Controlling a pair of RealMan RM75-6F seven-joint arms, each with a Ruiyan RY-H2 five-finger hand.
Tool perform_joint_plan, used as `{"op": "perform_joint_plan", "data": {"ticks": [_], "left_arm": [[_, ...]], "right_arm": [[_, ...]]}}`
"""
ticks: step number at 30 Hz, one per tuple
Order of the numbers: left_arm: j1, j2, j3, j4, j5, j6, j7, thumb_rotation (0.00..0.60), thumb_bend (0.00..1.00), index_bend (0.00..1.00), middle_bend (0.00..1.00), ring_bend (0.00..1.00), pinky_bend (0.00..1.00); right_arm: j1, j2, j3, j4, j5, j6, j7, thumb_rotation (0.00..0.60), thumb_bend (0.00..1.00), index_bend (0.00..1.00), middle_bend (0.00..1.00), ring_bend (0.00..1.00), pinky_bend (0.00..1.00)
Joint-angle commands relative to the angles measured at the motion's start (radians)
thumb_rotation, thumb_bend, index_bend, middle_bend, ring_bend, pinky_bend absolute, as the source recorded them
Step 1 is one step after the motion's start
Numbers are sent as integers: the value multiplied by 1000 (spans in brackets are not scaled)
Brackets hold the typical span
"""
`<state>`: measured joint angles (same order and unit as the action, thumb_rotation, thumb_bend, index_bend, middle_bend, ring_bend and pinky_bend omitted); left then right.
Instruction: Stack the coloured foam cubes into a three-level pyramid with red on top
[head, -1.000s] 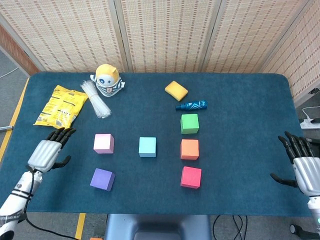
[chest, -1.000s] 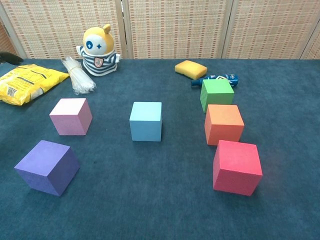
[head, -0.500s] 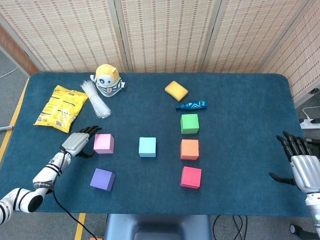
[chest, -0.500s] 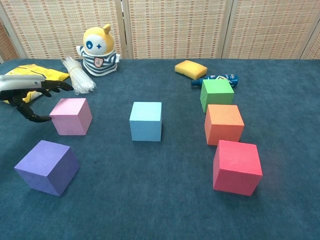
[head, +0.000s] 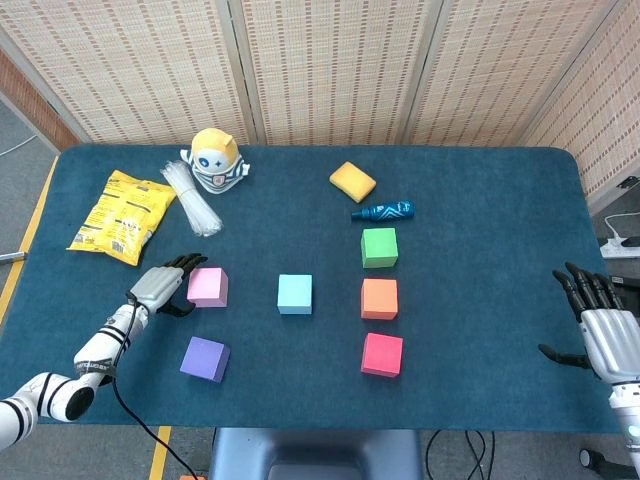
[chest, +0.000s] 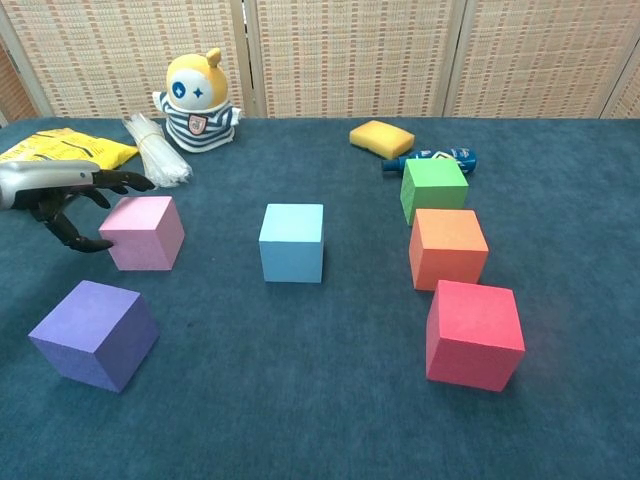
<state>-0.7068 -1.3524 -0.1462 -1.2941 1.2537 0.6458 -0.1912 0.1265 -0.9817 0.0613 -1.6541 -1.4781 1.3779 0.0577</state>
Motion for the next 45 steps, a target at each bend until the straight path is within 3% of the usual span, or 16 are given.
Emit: {"op": "perform_joint_plan", "data": {"ticks": [1,7,12,18,26,45], "left_arm": [[-2,-13,-2,10,4,8,-19,600,368,13,66,73,204],[-7,-52,-19,45,-1,29,-65,600,360,210,253,238,346],[-9,-49,-20,25,29,64,-76,600,361,284,325,285,387],[-26,-62,-20,-3,47,83,-56,600,361,289,327,287,393],[-49,-148,-23,19,24,123,48,600,360,286,318,286,401],[-74,-209,-43,-56,-132,154,263,600,352,244,302,273,389]], "right_arm": [[1,0,0,-1,1,-1,1,600,83,0,54,0,117],[-3,2,-1,-4,3,4,-2,600,83,0,54,0,117],[-7,5,-3,-8,3,10,-3,600,82,0,54,0,117],[-14,8,-6,-13,0,19,-3,600,82,0,54,0,117],[-22,12,-6,-12,11,23,1,600,83,0,54,0,117],[-26,11,-3,12,26,15,29,600,82,0,54,0,110]]}}
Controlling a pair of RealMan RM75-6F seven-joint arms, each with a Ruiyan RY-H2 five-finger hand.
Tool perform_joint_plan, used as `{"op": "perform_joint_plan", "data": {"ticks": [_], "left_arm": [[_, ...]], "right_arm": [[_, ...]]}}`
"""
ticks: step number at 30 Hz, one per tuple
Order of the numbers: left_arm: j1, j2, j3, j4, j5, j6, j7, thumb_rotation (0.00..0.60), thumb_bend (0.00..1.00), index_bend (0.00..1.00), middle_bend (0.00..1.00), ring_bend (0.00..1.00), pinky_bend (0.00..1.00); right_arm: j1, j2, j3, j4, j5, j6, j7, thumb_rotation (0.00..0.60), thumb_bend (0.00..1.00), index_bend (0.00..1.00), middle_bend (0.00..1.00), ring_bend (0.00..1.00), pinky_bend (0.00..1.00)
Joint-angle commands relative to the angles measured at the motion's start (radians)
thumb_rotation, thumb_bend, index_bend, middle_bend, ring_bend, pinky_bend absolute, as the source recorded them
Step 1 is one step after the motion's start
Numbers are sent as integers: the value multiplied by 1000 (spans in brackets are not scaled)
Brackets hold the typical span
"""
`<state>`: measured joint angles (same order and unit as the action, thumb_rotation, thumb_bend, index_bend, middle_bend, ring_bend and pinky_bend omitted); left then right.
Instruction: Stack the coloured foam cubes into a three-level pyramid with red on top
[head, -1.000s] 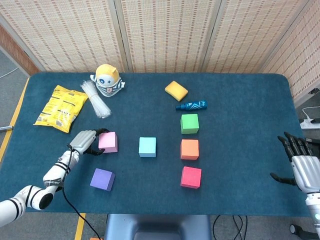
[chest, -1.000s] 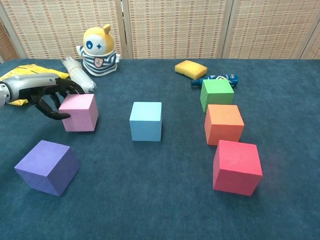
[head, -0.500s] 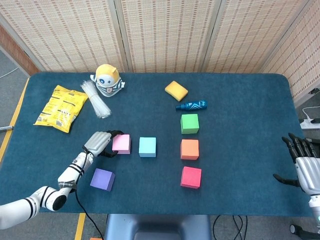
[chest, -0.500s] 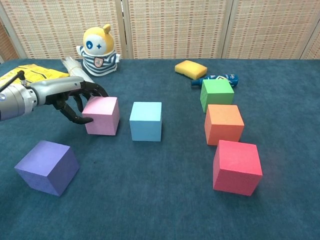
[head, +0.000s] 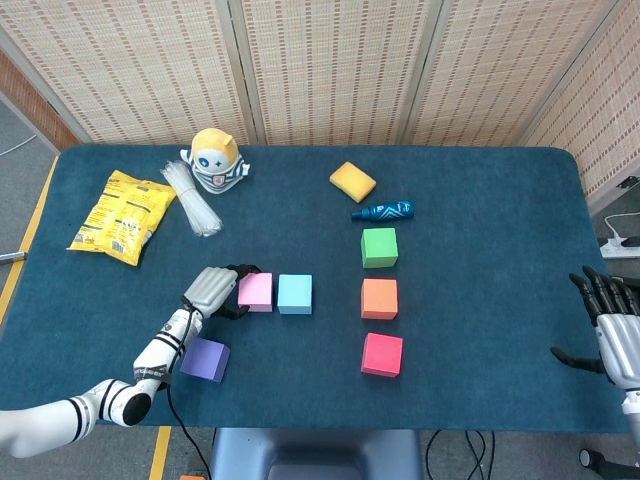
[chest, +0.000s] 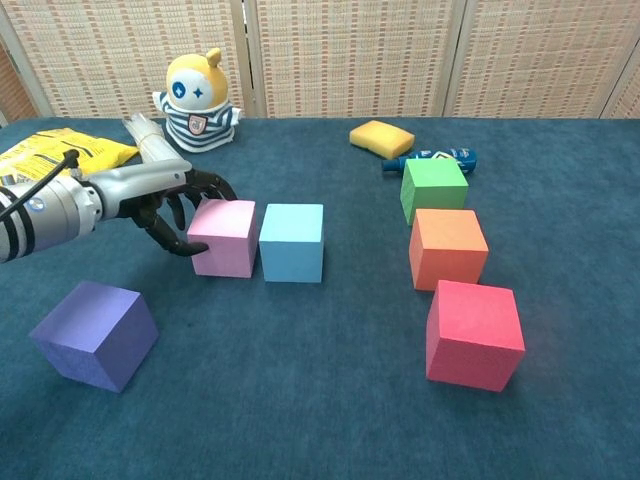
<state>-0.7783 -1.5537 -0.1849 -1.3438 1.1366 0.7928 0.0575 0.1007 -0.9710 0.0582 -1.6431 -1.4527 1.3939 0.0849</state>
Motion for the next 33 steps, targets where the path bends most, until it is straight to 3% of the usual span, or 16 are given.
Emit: {"op": "perform_joint_plan", "data": {"ticks": [1,33], "left_arm": [[-4,-10,-5,-7,-21,10,21,600,352,243,302,273,389],[-33,-33,-4,-1,-33,-4,27,600,357,231,296,268,376]], "right_arm": [[0,0,0,3,1,-2,3,600,82,0,54,0,110],[-15,1,1,14,12,6,20,600,82,0,55,0,107]]}}
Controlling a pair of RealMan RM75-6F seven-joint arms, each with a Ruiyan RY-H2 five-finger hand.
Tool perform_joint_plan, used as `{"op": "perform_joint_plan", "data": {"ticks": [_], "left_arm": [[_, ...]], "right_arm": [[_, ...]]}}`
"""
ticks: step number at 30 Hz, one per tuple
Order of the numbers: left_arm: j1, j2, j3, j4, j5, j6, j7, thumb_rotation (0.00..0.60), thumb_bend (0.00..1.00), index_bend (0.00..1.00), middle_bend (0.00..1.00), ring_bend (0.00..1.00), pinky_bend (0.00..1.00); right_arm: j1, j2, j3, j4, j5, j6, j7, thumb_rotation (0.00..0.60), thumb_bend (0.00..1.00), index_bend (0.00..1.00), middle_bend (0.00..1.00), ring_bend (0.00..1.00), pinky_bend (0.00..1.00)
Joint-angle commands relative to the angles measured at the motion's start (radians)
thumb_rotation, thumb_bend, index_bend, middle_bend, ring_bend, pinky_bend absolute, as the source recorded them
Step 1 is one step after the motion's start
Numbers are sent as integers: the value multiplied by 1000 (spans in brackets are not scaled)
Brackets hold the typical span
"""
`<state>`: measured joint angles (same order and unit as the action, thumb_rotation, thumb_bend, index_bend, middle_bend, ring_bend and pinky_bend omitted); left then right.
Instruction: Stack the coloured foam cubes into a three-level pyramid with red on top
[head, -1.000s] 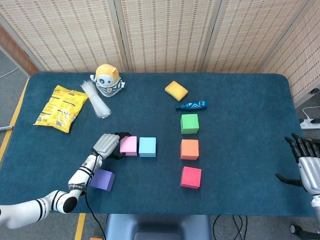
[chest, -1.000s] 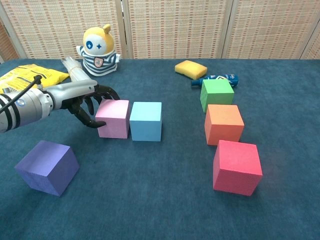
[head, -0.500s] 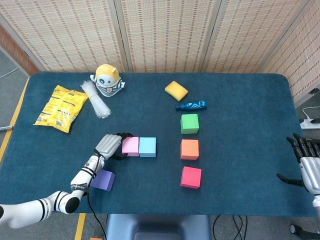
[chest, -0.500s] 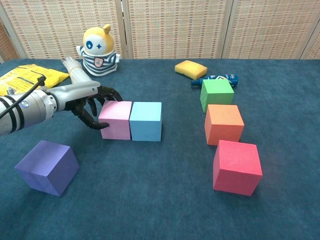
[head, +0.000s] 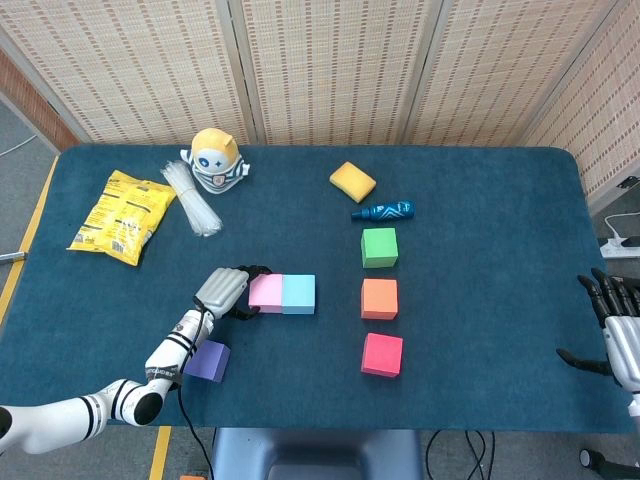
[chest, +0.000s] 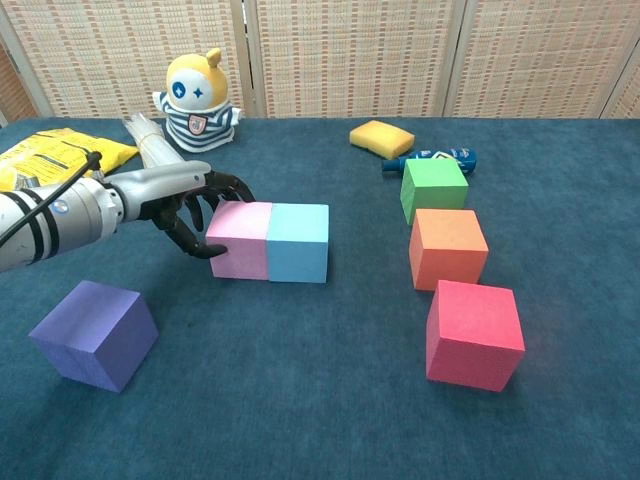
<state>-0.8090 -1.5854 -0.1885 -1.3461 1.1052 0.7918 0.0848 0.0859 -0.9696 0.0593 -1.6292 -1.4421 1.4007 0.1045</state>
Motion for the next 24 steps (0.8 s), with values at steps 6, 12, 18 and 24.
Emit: {"op": "perform_joint_plan", "data": {"ticks": [6,12,18,24], "left_arm": [[-11,-8,2,13,-9,-14,4,600,357,230,290,265,375],[-18,-9,6,15,-17,-26,14,600,357,151,243,222,372],[-19,-2,15,4,-20,-27,29,600,358,68,156,146,362],[-18,14,27,-17,-24,-30,45,600,361,12,30,12,277]], "right_arm": [[-2,-2,1,5,3,-1,5,600,83,0,55,0,107],[-3,-4,1,10,7,-5,8,600,82,0,55,0,107],[-2,-4,3,11,5,-5,11,600,82,0,55,0,107],[0,-4,3,13,2,-9,13,600,83,0,55,0,106]]}}
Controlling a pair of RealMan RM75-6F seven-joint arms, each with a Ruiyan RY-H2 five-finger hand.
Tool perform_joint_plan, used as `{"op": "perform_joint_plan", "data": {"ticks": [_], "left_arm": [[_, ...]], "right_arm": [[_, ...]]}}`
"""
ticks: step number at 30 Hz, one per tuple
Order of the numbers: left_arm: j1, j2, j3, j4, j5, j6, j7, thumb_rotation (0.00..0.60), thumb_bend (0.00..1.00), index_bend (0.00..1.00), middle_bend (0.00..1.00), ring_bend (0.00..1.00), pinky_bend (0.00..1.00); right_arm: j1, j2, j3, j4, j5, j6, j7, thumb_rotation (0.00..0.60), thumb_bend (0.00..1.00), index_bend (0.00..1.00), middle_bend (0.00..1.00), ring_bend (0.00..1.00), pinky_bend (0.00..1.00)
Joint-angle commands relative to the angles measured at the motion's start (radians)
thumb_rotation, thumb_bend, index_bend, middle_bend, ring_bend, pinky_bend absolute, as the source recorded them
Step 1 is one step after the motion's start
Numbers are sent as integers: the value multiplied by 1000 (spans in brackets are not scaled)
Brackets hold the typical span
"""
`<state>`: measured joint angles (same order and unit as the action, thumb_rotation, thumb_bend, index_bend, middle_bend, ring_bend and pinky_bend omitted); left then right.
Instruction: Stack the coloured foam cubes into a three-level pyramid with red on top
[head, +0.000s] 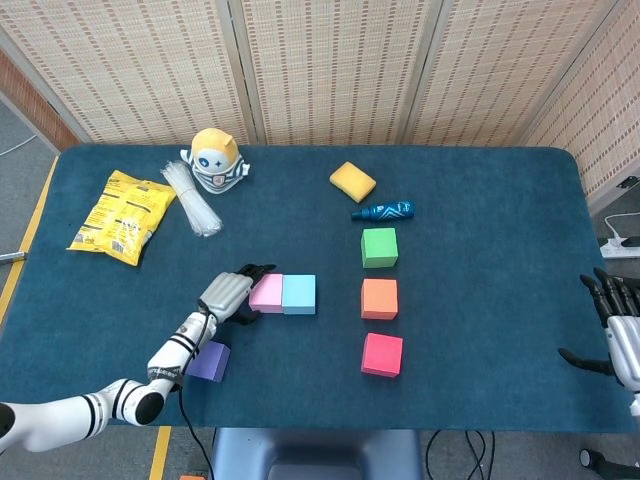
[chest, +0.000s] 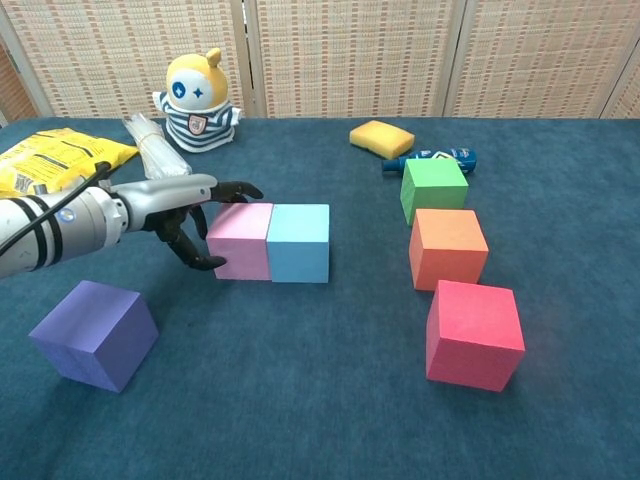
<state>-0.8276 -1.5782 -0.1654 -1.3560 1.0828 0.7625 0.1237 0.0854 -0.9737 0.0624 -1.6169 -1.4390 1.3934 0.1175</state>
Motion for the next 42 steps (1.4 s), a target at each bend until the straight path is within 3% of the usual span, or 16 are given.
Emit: {"op": "perform_joint_plan", "data": {"ticks": [1,4,9,15,20,25,34,42], "left_arm": [[1,10,5,-12,-1,2,8,600,362,6,13,2,252],[8,29,7,-34,3,21,20,600,361,0,0,0,192],[43,109,10,-120,24,88,37,600,361,0,0,0,175],[109,242,16,-225,56,193,48,600,361,1,0,0,165],[164,309,22,-242,82,259,11,600,359,44,0,0,164],[209,346,39,-228,117,286,-50,600,357,48,0,0,164],[242,359,54,-178,172,284,-154,600,357,56,0,0,164],[250,356,47,-153,204,288,-203,600,358,56,0,0,166]], "right_arm": [[3,0,0,1,-2,-4,0,600,83,0,55,0,106],[18,5,-2,-2,-17,-22,-1,600,82,0,55,0,106],[89,33,-7,-28,-85,-108,23,600,83,0,55,0,121],[244,30,23,-49,-113,-294,77,600,83,27,132,82,282],[372,-53,58,-32,-50,-467,97,600,83,190,246,184,406],[462,-155,74,8,29,-588,48,600,83,224,255,200,435],[558,-289,95,81,175,-689,-54,600,83,272,290,236,459],[615,-351,111,113,273,-712,-121,600,82,321,349,296,490]]}}
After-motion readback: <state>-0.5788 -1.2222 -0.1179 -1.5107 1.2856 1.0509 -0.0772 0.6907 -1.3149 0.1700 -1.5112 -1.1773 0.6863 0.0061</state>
